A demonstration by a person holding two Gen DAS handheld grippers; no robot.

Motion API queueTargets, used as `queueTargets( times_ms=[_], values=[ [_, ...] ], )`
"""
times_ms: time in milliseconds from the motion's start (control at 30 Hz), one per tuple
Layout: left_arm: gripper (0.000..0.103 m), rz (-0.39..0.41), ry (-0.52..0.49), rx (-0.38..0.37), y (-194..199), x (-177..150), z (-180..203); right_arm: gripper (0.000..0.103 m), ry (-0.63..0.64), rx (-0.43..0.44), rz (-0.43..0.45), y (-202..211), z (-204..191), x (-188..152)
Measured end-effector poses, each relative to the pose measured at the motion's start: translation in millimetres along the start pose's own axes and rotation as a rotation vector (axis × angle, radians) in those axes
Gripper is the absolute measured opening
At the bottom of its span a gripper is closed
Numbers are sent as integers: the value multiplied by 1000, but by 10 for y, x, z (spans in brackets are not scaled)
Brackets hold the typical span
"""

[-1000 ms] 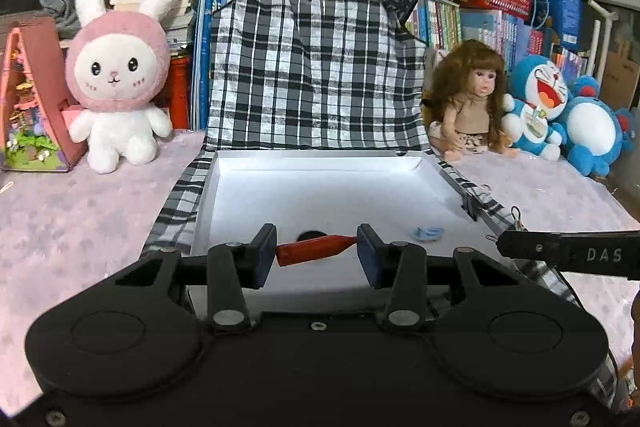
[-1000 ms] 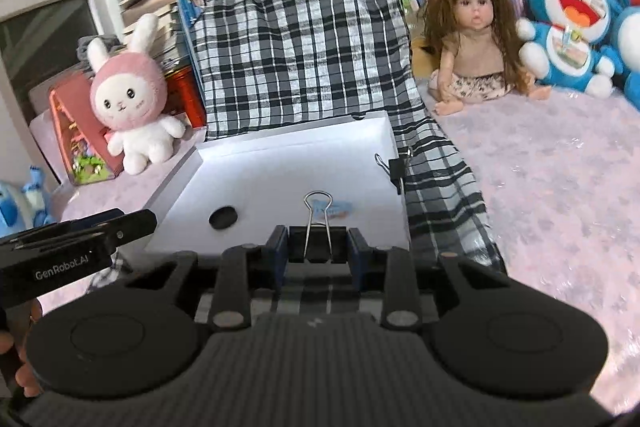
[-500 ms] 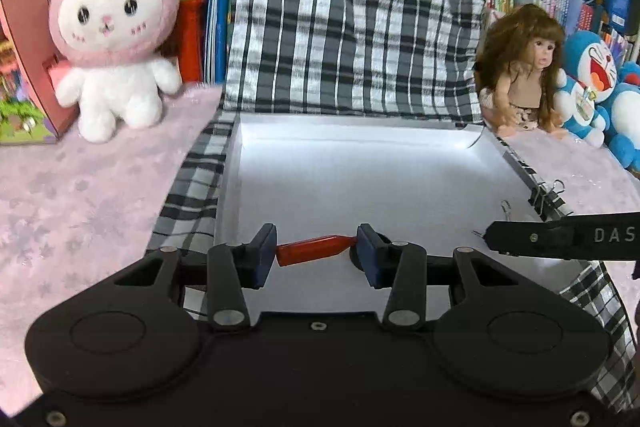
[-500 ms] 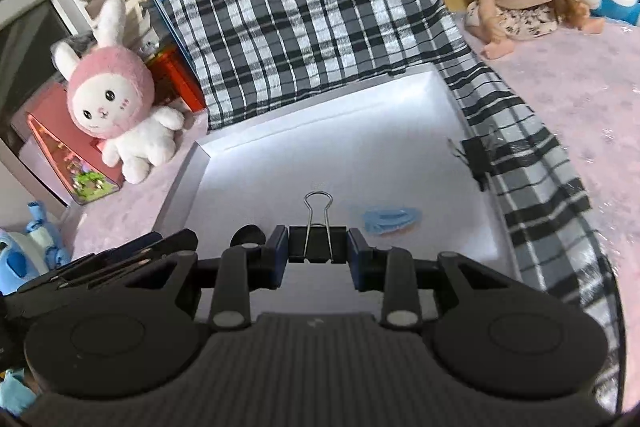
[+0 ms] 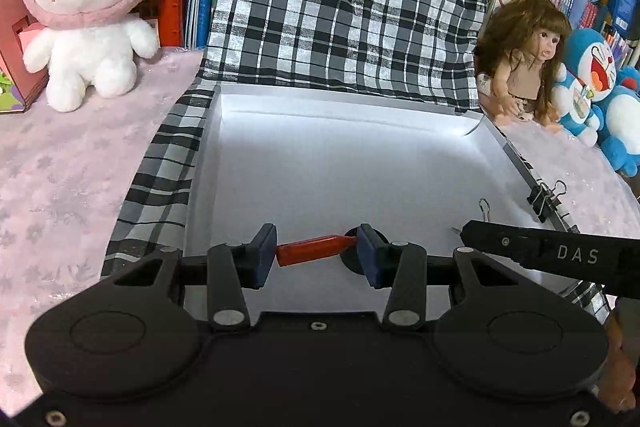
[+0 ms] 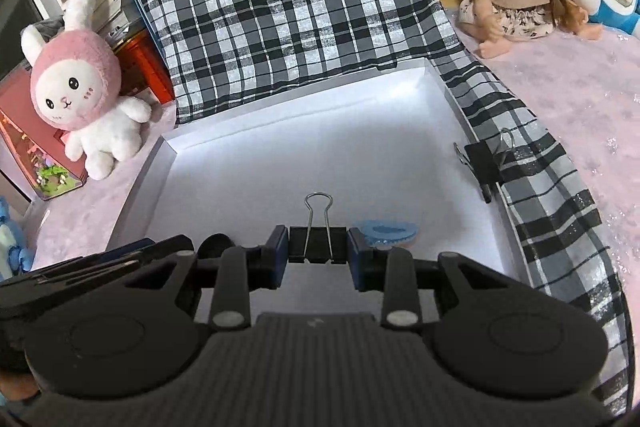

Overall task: Organize rigid objects
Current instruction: 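Carry the stick into the tray with the left tool while the right carries the binder clip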

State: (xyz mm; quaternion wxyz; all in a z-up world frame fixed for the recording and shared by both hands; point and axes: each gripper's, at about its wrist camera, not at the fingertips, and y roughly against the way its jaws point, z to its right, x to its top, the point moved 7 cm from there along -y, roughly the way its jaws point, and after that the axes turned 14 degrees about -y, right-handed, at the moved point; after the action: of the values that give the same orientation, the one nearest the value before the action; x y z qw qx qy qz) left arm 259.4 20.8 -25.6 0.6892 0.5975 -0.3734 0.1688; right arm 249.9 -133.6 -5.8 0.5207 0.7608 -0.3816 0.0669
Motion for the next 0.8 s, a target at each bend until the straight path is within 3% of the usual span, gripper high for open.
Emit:
queueTargets(
  times_ms=[667, 800],
  values=[
    [43, -9, -43, 16, -90, -42, 88, 39, 64, -37, 22, -62, -18, -73],
    [53, -1, -48, 22, -63, -38, 86, 39, 63, -28, 23, -51, -21, -76]
  ],
)
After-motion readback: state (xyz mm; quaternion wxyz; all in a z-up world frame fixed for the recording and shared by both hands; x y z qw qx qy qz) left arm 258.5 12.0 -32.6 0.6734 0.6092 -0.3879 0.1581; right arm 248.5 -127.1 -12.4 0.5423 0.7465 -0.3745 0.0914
